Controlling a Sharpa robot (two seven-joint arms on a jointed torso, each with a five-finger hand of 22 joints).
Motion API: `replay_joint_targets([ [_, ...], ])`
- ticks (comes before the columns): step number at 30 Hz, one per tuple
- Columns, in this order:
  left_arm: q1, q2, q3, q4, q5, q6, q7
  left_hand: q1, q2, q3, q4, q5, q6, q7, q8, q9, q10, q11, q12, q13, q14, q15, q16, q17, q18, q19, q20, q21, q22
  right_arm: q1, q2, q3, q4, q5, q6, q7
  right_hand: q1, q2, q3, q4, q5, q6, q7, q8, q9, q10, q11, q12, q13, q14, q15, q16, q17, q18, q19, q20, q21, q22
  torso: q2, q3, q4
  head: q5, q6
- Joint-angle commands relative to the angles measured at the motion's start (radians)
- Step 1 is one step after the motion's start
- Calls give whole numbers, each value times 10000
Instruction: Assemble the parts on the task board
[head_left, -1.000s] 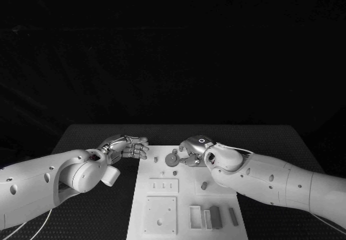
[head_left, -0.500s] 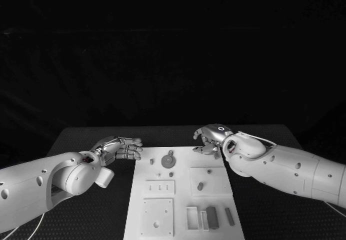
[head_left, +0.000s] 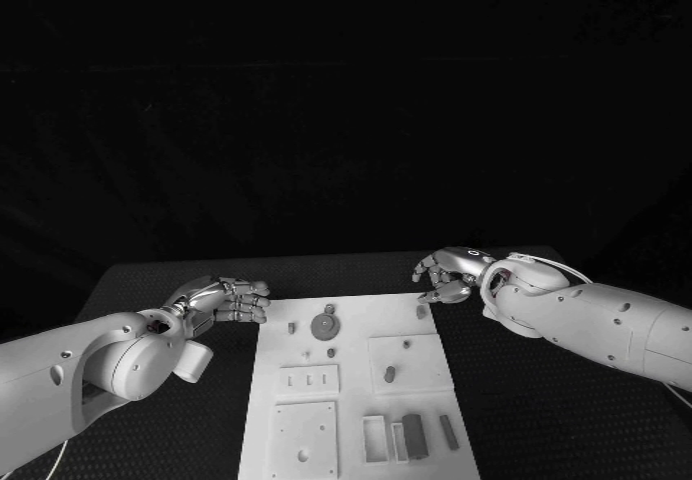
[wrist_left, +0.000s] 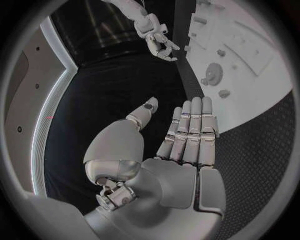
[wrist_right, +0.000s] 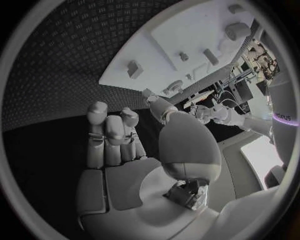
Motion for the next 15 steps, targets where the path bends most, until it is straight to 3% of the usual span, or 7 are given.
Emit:
replay_joint_targets([
  [1, 20, 38, 5, 6, -94, 4, 140, 53, -14, 12, -60, 38, 19, 124, 21, -6, 53, -9, 26, 12, 42, 2, -48, 12, 69, 68, 17, -26, 18, -20, 56, -3, -368, 271, 488, 812, 45, -105, -19, -91, 33, -66, -58, 16, 9, -92, -21, 30, -13, -111, -29, -65, -10, 634, -99, 3, -70, 205, 8, -16, 19, -69, 17],
  [6, 20, 68, 5, -40, -95, 5, 135, 38, -40, -12, -74, 38, -47, 166, -22, -25, 21, 5, 4, 20, 43, 2, -69, 32, 63, 70, 15, -35, 23, -133, 32, -19, -569, 267, 478, 870, 46, -265, -29, -148, 35, -215, -108, -35, -2, -226, -68, -12, -25, -225, -76, -111, -15, 634, -185, 28, -125, 187, 14, -35, 33, -129, 10],
  [12, 20, 58, 5, -76, -95, 12, 127, 44, -47, -18, -88, 39, -94, 187, -50, -37, 10, 9, -6, 29, 47, 1, -82, 47, 62, 71, 12, -43, 26, -294, 71, -22, -765, 275, 512, 899, 78, -305, -13, -180, 35, -316, -107, -67, -8, -273, -72, -11, -23, -266, -88, -117, -11, 634, -203, 25, -143, 183, 4, -36, 38, -117, -32],
  [15, 20, 65, 5, -90, -95, 8, 122, 47, -50, -18, -92, 39, -95, 188, -51, -38, 9, 9, -7, 31, 46, 1, -85, 50, 61, 71, 12, -45, 26, -367, 104, -25, -835, 275, 546, 913, 93, -306, -7, -192, 35, -329, -106, -69, -7, -280, -70, -10, -22, -273, -86, -118, -10, 634, -207, 24, -147, 182, -8, -58, 54, -129, -57],
])
